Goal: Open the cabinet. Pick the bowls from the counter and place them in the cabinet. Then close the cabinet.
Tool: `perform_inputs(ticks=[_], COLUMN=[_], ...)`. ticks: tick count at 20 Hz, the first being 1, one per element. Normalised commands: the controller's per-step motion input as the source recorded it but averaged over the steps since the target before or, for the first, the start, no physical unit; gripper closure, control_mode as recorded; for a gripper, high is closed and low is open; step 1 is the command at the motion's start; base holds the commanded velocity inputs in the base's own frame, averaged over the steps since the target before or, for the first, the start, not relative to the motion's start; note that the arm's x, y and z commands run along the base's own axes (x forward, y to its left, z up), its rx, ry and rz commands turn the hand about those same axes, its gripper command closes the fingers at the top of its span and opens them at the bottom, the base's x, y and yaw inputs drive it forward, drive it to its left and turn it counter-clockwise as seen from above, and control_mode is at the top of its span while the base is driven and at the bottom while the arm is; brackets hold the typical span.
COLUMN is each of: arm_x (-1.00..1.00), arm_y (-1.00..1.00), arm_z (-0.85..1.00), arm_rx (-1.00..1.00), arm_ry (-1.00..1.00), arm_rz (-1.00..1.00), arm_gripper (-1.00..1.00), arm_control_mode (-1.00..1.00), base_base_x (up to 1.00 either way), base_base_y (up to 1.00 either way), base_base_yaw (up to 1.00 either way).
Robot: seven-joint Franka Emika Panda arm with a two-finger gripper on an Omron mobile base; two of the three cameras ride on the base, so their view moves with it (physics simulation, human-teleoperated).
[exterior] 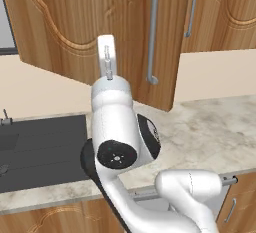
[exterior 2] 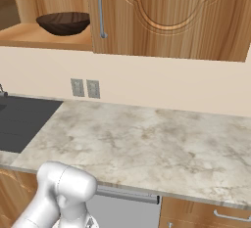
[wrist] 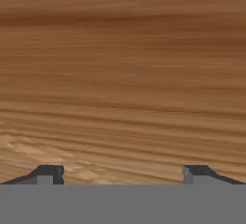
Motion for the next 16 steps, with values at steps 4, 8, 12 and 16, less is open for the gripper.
perform_inputs(ticks=[4, 8, 12, 16], arm_x=[1.00, 1.00, 1.00, 1.00], arm_y=[-0.21, -0.22, -0.23, -0.24], arm_z=[0.02, 0.13, 0.23, 0.20], arm_rx=[0.00, 0.00, 0.00, 0.00], arm_ry=[-0.01, 0.00, 0.00, 0.00], arm_rz=[-0.13, -0.11, -0.08, -0.05], arm_gripper=[-1.00, -1.00, -1.00, -1.00], arm_control_mode=[-1.00, -1.00, -1.00, -1.00], base_base_x=[0.00, 0.00, 0.00, 0.00], base_base_y=[0.00, 0.00, 0.00, 0.00], base_base_yaw=[0.00, 0.00, 0.00, 0.00])
